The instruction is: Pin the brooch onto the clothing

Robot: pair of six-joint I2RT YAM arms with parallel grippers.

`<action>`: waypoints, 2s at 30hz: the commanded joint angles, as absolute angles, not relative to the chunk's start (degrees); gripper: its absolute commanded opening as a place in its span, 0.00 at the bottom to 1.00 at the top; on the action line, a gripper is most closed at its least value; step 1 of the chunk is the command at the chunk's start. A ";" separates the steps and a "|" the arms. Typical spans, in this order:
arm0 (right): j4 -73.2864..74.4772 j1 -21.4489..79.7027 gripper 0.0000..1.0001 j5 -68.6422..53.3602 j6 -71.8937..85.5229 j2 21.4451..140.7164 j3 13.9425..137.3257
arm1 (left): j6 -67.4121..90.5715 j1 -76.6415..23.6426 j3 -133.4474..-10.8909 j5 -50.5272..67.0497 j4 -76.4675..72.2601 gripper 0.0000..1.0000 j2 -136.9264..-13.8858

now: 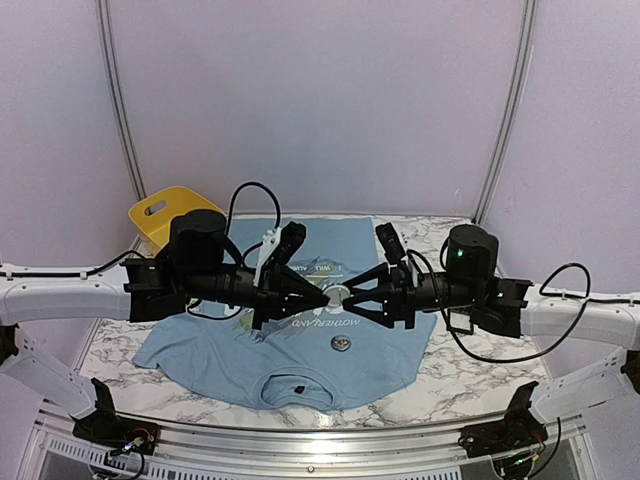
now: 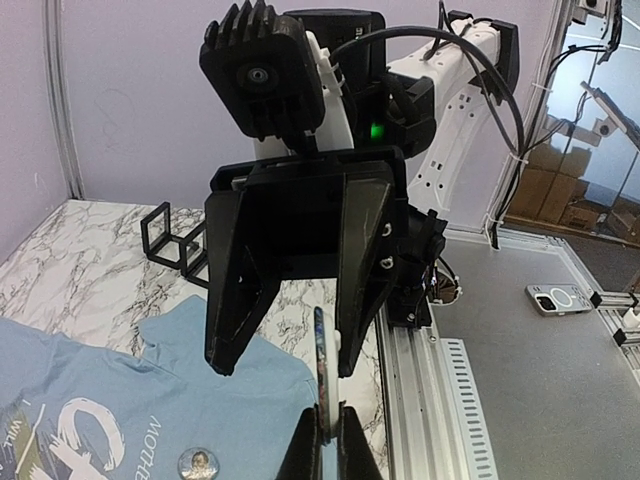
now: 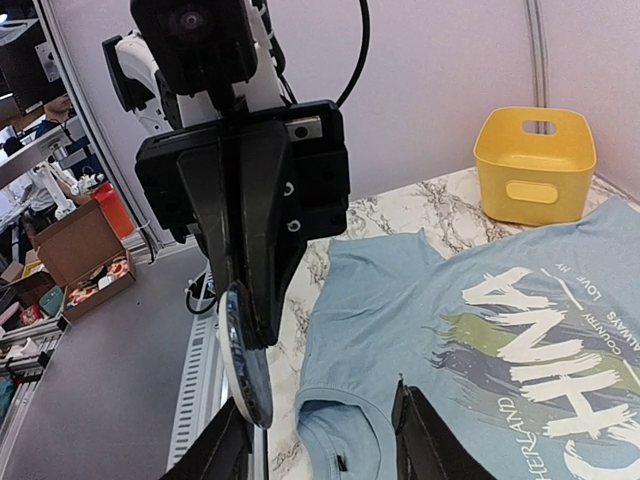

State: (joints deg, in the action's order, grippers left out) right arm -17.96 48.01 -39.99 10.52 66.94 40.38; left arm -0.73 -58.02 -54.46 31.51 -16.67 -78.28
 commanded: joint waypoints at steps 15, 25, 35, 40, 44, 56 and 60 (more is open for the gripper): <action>-20.61 50.44 0.53 -42.07 11.50 68.33 45.23 | -2.87 -58.80 -53.18 31.32 -18.72 0.00 -76.11; -15.55 50.40 0.33 -39.82 9.07 67.16 45.11 | -3.23 -58.89 -53.00 30.96 -18.72 0.00 -75.33; -14.19 50.41 0.17 -38.59 9.82 67.52 46.41 | -3.76 -59.29 -52.79 31.22 -18.72 0.00 -75.63; -13.54 50.41 0.11 -37.66 10.42 68.24 47.05 | -5.88 -60.47 -52.44 31.75 -18.72 0.00 -75.38; -12.99 50.38 0.05 -37.60 10.90 68.66 47.30 | -9.32 -61.73 -51.53 31.90 -18.72 0.00 -74.83; -11.18 50.92 0.01 -37.34 10.44 72.29 49.63 | -15.82 -64.47 -51.06 33.49 -18.67 0.00 -75.44; -9.60 51.45 0.05 -36.87 9.78 74.22 50.99 | -16.32 -64.86 -51.59 33.80 -18.63 0.00 -76.20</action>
